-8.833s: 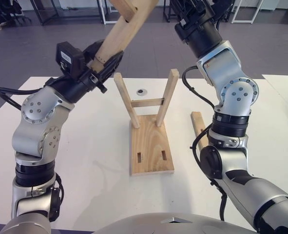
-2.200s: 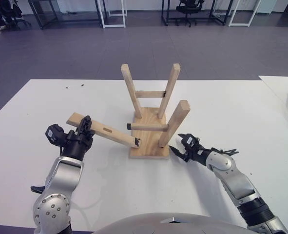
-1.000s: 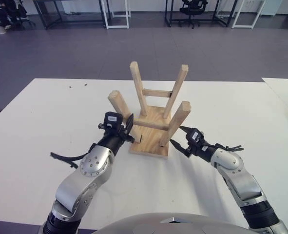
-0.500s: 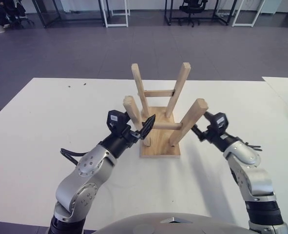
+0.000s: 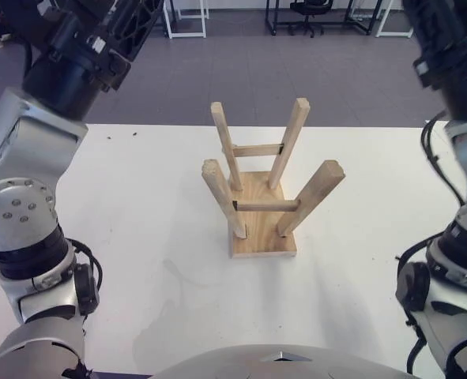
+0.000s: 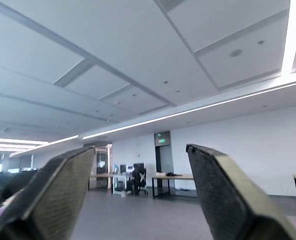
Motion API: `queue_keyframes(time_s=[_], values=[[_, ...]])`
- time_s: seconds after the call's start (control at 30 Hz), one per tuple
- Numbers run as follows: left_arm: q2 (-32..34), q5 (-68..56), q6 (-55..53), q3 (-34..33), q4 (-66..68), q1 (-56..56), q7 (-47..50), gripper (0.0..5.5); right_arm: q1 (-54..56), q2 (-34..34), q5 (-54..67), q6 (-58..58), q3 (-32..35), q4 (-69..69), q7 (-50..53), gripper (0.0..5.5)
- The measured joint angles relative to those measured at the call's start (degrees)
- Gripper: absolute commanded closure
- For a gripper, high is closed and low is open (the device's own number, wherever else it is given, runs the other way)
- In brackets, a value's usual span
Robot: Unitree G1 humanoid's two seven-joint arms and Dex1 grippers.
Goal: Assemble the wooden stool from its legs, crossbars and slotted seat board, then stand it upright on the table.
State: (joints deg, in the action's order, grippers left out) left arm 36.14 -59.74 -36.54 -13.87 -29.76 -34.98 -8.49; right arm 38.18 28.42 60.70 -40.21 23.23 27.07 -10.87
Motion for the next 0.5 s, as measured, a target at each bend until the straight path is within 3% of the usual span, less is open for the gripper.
queue_keyframes(time_s=[0.1,0.23,0.37,0.5], values=[[-5.87,8.03,1.23,13.96,-2.56,16.79,-0.49,1.29,-17.86,-0.97,-4.64,-6.41,-10.55,1.09,2.00,2.09],[-13.36,20.68,14.54,20.98,0.15,21.16,0.50,1.29,-22.06,-2.52,-10.42,-3.16,-12.75,3.41,5.69,2.09],[-15.10,21.52,14.76,20.65,2.44,19.24,0.06,1.29,-20.44,-3.39,-11.27,-3.51,-12.76,2.23,6.59,2.09],[-13.28,6.74,3.93,11.54,1.29,13.30,1.03,1.29,-14.74,-4.88,-3.58,-4.31,-8.12,0.36,6.50,2.09]])
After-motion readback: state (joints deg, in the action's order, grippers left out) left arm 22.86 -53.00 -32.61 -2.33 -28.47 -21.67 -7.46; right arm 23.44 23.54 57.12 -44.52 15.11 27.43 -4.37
